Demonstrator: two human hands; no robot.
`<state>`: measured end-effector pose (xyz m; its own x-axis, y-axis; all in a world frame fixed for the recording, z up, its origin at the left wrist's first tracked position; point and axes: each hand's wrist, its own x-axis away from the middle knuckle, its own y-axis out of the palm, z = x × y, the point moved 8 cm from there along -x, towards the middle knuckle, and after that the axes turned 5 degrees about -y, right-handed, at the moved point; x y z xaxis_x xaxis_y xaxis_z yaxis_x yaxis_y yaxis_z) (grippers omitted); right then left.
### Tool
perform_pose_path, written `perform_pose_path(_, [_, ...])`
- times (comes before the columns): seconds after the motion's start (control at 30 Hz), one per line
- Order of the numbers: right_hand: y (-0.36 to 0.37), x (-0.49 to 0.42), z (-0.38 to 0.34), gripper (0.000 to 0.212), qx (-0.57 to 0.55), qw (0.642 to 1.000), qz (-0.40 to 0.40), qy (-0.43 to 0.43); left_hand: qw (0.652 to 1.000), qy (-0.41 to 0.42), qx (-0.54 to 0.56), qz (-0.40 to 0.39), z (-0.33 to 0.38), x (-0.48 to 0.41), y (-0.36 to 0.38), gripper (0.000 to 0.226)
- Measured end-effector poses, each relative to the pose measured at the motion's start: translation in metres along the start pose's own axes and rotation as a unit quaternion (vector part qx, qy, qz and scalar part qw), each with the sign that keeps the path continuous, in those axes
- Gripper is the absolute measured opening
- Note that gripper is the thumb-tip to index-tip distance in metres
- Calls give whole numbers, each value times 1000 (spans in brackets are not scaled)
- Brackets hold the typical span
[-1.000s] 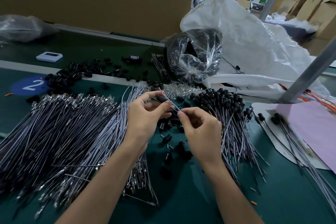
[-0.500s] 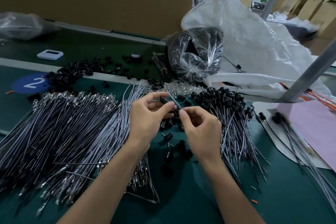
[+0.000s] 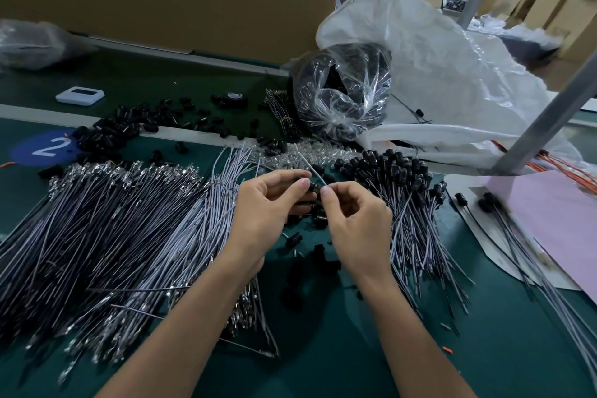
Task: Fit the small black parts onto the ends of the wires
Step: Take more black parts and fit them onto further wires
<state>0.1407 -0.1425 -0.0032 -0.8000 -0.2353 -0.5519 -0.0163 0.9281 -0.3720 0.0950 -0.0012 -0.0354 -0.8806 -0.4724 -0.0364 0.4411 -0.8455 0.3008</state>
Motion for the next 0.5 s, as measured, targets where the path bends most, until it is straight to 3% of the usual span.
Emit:
perform_pose_path(0.3, [2, -1, 6, 5, -67, 997, -17, 37, 1000, -13, 13, 1, -1, -1, 0, 9])
perform_pose_path(0.5, [-18, -6, 6, 9, -68, 996, 40, 33, 991, -39, 125, 36, -1, -1, -12, 22])
